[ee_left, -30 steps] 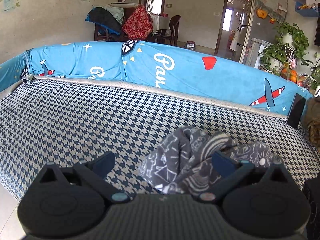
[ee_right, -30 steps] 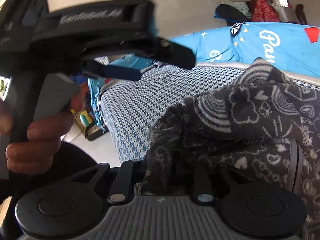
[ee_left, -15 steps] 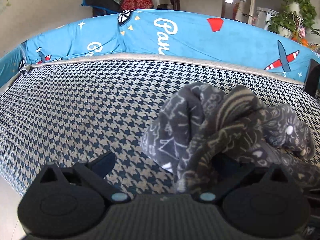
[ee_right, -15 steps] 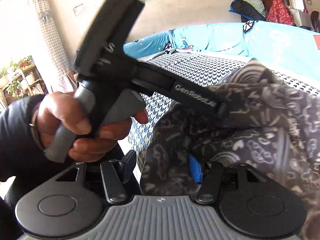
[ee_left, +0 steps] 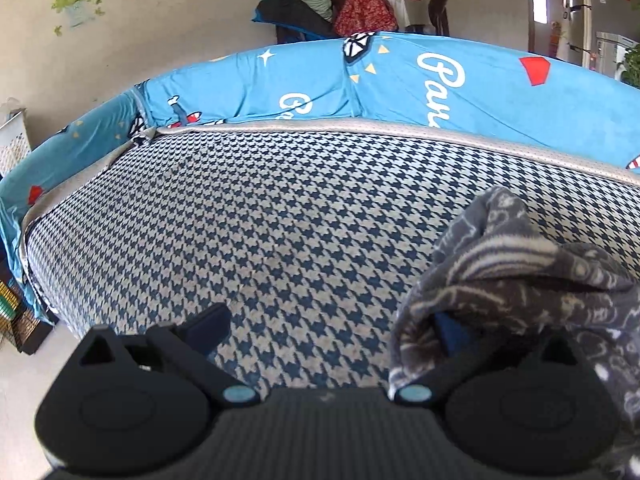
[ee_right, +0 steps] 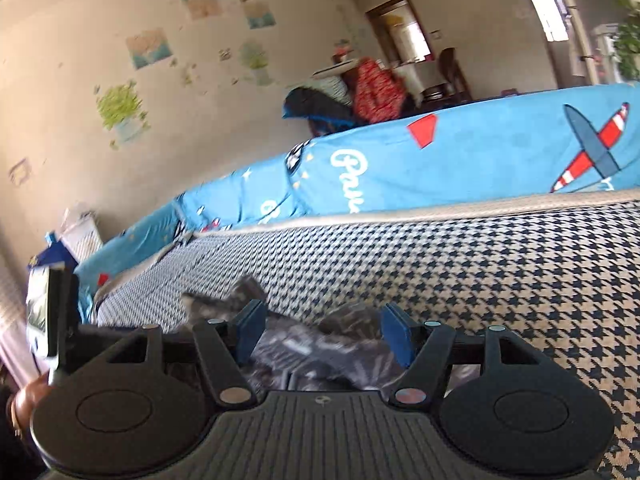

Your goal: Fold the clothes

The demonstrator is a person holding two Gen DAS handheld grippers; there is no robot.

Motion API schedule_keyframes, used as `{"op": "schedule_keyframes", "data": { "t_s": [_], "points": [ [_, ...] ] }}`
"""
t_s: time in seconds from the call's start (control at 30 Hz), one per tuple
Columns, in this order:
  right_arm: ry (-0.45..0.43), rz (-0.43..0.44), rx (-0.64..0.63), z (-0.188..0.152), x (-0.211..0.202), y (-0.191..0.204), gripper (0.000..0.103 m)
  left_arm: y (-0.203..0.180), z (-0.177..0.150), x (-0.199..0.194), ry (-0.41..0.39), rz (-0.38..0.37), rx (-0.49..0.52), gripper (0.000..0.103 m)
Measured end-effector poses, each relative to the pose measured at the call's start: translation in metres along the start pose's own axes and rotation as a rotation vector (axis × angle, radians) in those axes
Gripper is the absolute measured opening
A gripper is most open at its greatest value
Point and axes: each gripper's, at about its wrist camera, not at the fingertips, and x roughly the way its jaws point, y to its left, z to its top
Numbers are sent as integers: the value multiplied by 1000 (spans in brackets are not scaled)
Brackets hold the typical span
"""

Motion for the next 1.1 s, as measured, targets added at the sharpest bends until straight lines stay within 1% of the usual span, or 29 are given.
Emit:
{"op": "schedule_keyframes", "data": {
  "t_s": [0.03, 0.13, 0.17, 0.2, 0.27, 0.33, 0.37, 0.47, 0.6, 0.67, 0.73, 0.77, 0.8, 0.83, 0.87, 0.97, 1.03, 1.1],
  "points": [
    [-10, -26, 30, 2, 0, -6, 69, 4, 0, 0, -3, 9, -11, 103],
    [41, -87, 55, 2, 13, -11, 69, 16, 2, -2, -22, 25, -47, 103],
    [67, -106, 54, 0, 19, -12, 69, 21, 2, -2, -22, 3, -64, 103],
    [98, -101, 55, -2, 25, -11, 69, 26, 3, -3, -19, -26, -82, 103],
    [175, -42, 57, -6, 37, -7, 69, 37, 4, -5, -14, -84, -118, 103],
    [244, 18, 23, -17, 49, 6, 70, 44, 3, -8, -22, -131, -134, 103],
    [266, 34, -7, -21, 54, 13, 71, 46, 1, -12, -37, -162, -135, 103],
    [284, 29, -133, -31, 61, 32, 72, 55, -2, -27, -90, -263, -140, 103],
    [279, 36, -166, -36, 63, 40, 72, 67, -5, -39, -125, -402, -185, 103],
    [276, 38, -187, -37, 62, 45, 72, 70, -5, -39, -124, -440, -212, 103],
    [279, 39, -224, -38, 61, 52, 72, 73, -6, -35, -97, -494, -257, 103],
    [283, 37, -248, -40, 61, 55, 72, 73, -7, -29, -66, -510, -276, 103],
    [283, 36, -263, -39, 60, 56, 72, 69, -8, -22, -23, -481, -278, 103],
    [281, 38, -269, -37, 59, 56, 71, 63, -9, -13, 23, -415, -267, 103],
    [278, 40, -276, -34, 57, 56, 71, 60, -11, -5, 59, -376, -268, 103],
    [270, 45, -295, -28, 53, 56, 71, 55, -16, 15, 160, -285, -282, 103],
    [232, 61, -262, -18, 47, 50, 71, 51, -17, 16, 164, -262, -262, 103],
    [201, 36, -233, -12, 49, 45, 71, 47, -18, 17, 160, -243, -237, 103]
  ]
}}
